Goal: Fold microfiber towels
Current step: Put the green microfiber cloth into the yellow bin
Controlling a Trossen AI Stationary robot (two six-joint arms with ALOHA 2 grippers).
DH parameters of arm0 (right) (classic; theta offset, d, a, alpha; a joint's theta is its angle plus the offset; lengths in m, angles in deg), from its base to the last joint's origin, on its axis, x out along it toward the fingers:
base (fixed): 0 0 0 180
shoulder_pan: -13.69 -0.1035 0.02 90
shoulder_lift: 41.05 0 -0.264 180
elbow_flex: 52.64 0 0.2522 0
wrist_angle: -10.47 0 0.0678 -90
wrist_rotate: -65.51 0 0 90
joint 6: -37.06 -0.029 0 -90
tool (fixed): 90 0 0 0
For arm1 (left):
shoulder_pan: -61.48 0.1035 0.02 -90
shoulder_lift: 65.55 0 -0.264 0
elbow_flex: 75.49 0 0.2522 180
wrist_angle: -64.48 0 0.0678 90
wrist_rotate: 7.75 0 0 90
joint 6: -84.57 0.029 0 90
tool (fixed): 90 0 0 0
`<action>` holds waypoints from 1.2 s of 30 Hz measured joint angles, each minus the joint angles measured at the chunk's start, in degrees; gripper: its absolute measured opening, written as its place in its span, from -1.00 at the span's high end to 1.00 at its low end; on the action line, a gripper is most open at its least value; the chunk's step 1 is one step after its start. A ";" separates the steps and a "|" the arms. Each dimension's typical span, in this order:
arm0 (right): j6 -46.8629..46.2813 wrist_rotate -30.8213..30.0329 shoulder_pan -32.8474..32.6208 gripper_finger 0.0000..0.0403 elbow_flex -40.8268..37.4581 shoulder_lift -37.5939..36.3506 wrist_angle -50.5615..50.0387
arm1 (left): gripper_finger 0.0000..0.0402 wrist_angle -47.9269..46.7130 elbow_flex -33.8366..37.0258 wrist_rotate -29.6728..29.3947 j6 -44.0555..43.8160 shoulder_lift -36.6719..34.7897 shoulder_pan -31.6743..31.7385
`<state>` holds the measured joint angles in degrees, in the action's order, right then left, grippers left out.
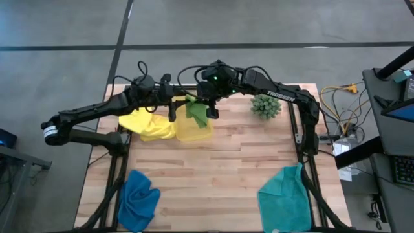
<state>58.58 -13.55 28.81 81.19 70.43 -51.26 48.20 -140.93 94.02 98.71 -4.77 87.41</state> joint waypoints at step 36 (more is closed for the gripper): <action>-21.76 -8.04 -0.24 -0.04 -0.09 2.67 16.13 | 1.00 -27.91 -19.35 -15.64 -0.22 2.81 -0.13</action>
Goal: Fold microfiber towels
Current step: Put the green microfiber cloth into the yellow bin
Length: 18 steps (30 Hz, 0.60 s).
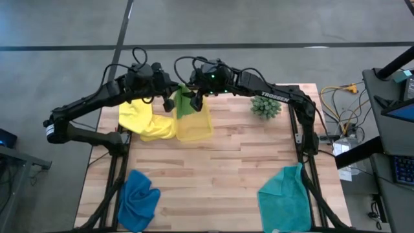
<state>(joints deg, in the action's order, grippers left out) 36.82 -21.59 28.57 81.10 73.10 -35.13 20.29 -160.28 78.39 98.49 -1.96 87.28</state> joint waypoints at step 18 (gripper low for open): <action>3.44 -33.22 -6.80 -0.04 -0.11 0.70 1.01 | 1.00 -6.35 -6.79 -3.98 -12.13 5.42 0.04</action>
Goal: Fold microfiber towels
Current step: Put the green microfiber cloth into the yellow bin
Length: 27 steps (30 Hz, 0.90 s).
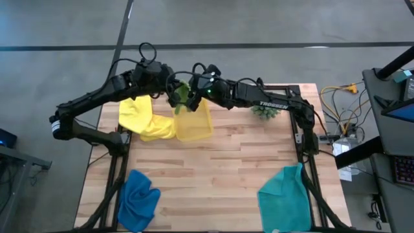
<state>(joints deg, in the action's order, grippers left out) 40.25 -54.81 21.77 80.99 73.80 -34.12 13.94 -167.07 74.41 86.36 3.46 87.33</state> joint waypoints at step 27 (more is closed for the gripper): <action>2.00 -5.98 -2.07 -0.04 -2.69 0.59 2.81 | 1.00 -0.14 -3.39 3.00 0.07 -0.47 0.02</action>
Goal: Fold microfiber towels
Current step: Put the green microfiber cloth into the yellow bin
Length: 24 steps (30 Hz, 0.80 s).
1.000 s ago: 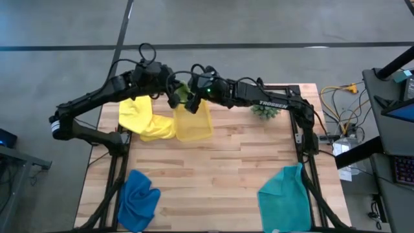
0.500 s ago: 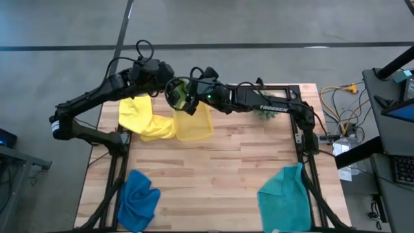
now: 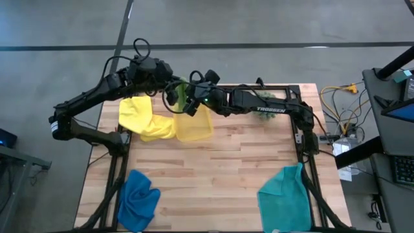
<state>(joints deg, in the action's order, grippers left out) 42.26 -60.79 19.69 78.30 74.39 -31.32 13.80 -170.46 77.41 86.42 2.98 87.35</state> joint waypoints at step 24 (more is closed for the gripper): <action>-3.84 -1.93 -1.57 0.05 -2.74 -0.19 7.84 | 1.00 0.41 -0.31 1.76 -1.44 -0.02 0.00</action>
<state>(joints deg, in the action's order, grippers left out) 38.42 -62.72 18.13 75.57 74.20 -23.48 14.21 -170.77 79.17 84.99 2.96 87.35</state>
